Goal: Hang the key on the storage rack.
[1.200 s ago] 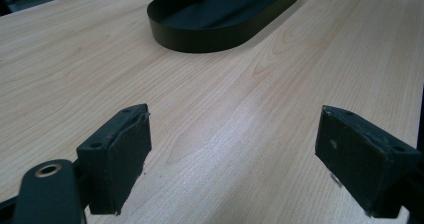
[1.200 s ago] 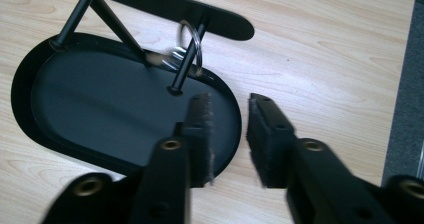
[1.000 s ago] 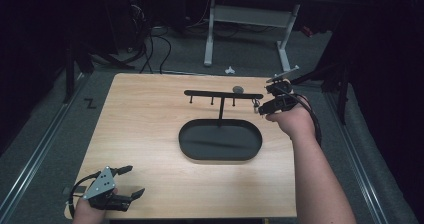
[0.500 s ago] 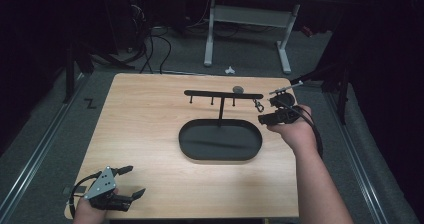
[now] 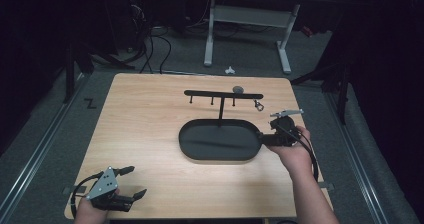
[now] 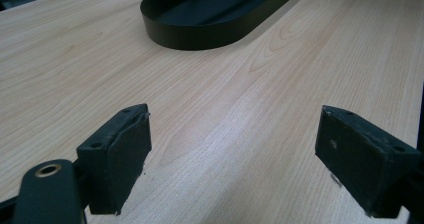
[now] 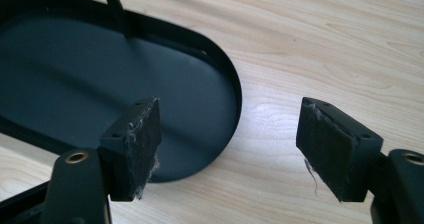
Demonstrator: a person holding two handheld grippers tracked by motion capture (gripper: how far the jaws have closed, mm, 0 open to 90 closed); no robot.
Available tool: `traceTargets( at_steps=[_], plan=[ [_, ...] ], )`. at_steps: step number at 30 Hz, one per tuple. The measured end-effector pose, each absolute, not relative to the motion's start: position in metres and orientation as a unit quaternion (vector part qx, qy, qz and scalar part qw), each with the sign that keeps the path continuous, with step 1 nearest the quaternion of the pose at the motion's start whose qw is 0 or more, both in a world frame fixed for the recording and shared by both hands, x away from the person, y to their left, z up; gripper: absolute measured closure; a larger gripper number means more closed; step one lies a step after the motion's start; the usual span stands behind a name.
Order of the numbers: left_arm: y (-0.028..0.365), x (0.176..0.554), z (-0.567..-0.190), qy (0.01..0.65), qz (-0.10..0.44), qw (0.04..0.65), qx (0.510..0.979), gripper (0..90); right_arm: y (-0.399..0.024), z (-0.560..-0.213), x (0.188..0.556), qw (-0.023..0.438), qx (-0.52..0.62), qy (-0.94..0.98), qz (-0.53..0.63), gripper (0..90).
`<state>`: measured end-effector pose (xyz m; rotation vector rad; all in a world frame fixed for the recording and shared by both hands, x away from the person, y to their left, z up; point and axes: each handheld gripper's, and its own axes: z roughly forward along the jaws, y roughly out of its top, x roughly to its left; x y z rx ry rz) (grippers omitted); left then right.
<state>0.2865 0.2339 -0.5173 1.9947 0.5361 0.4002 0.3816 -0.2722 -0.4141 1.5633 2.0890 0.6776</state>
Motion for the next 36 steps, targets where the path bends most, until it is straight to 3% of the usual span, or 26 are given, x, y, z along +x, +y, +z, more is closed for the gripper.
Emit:
traceTargets(
  at_steps=[16,26,36],
  plan=[
    [0.234,0.287,-0.518,0.221,0.165,0.495,0.824,15.2,-0.270,-0.469,0.338,0.234,0.555,0.737,0.306,27.9],
    [0.233,0.289,-0.518,0.222,0.165,0.493,0.825,15.3,-0.245,-0.514,0.299,0.232,0.531,0.735,0.352,28.0],
    [0.235,0.292,-0.517,0.232,0.175,0.493,0.820,15.3,-0.219,-0.527,0.263,0.217,0.475,0.764,0.379,31.1]
  ],
)
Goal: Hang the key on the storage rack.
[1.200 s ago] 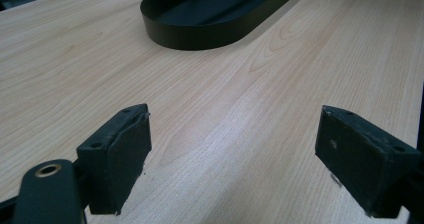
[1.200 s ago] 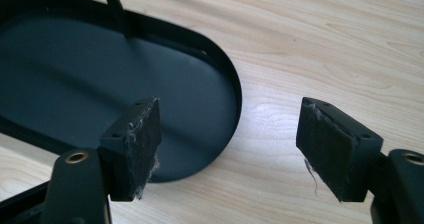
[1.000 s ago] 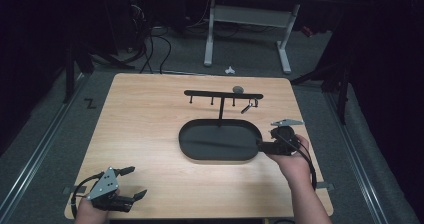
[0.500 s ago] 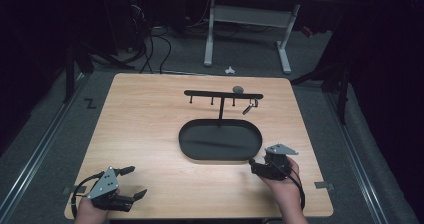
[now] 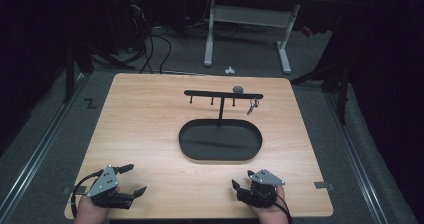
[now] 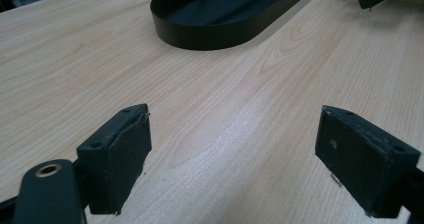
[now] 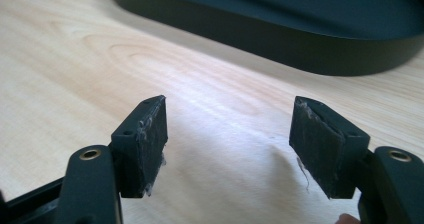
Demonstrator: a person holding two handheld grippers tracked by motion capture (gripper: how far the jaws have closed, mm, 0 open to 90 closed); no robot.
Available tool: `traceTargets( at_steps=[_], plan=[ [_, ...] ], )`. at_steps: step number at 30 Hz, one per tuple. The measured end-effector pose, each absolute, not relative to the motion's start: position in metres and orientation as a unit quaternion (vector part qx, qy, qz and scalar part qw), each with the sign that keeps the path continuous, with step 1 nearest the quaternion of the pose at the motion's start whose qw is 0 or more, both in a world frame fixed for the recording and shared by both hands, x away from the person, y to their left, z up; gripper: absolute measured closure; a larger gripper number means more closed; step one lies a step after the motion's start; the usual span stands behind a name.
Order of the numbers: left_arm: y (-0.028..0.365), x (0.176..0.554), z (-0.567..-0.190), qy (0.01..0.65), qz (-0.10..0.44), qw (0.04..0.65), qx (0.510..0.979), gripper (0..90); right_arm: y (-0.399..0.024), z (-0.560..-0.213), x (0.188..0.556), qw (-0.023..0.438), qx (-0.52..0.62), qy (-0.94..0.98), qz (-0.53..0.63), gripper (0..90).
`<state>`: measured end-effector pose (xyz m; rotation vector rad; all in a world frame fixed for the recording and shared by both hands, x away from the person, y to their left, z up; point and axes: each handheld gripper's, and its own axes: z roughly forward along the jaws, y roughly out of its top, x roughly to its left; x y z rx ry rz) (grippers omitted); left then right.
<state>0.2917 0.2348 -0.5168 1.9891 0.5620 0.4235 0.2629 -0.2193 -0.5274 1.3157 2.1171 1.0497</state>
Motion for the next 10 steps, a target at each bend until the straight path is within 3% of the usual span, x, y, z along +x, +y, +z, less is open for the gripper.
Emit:
traceTargets(
  at_steps=[10],
  plan=[
    [0.2344,0.2883,-0.5183,0.225,0.172,0.490,0.825,15.3,-0.2227,-0.5257,0.2686,0.223,0.482,0.750,0.394,29.0]
  ],
)
